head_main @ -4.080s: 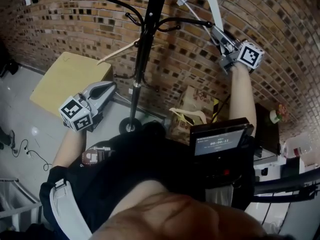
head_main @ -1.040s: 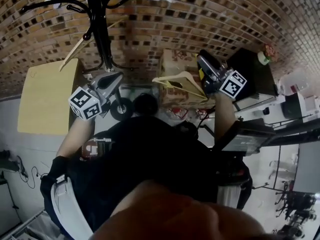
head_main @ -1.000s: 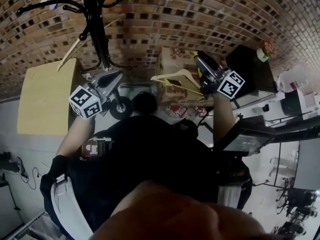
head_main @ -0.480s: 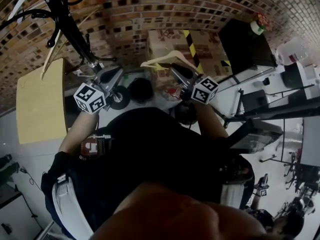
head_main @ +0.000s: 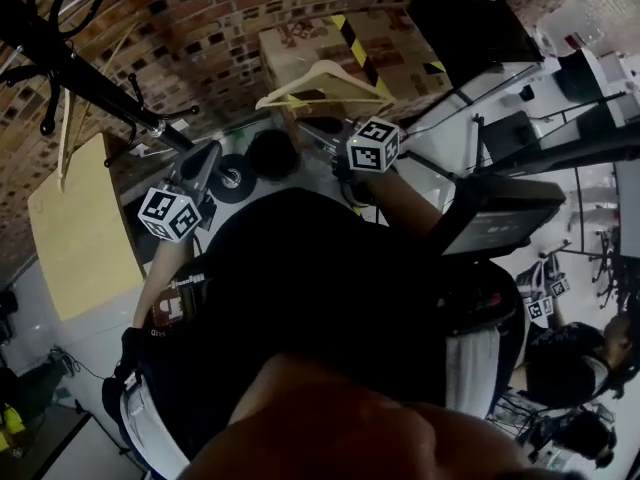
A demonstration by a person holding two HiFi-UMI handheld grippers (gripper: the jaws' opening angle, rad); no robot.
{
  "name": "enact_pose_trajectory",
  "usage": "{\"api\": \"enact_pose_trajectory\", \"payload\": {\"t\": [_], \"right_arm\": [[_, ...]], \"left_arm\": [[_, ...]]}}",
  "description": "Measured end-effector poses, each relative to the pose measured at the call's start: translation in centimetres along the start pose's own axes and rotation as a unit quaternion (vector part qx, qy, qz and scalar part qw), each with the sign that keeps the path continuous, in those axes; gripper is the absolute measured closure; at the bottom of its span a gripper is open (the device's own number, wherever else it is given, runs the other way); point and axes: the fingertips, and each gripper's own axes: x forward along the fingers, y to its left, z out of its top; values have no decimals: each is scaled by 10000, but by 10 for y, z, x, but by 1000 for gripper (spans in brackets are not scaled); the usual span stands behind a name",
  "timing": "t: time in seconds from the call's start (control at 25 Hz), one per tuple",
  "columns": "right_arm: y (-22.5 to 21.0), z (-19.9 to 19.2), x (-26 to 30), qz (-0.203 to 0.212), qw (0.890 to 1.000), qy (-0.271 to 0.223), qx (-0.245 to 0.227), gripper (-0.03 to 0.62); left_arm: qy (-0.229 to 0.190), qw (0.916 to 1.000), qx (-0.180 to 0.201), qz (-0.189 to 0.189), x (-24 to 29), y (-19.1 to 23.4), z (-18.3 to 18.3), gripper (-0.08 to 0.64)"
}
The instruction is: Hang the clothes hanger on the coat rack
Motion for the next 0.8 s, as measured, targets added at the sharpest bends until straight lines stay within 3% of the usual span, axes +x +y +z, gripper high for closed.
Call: {"api": "enact_pose_trajectory", "payload": {"t": [0.8], "right_arm": [[7, -3, 18, 111, 9987, 304, -400, 580]], "left_arm": [[-25, 10000, 50, 60, -8, 7, 2, 566]]}}
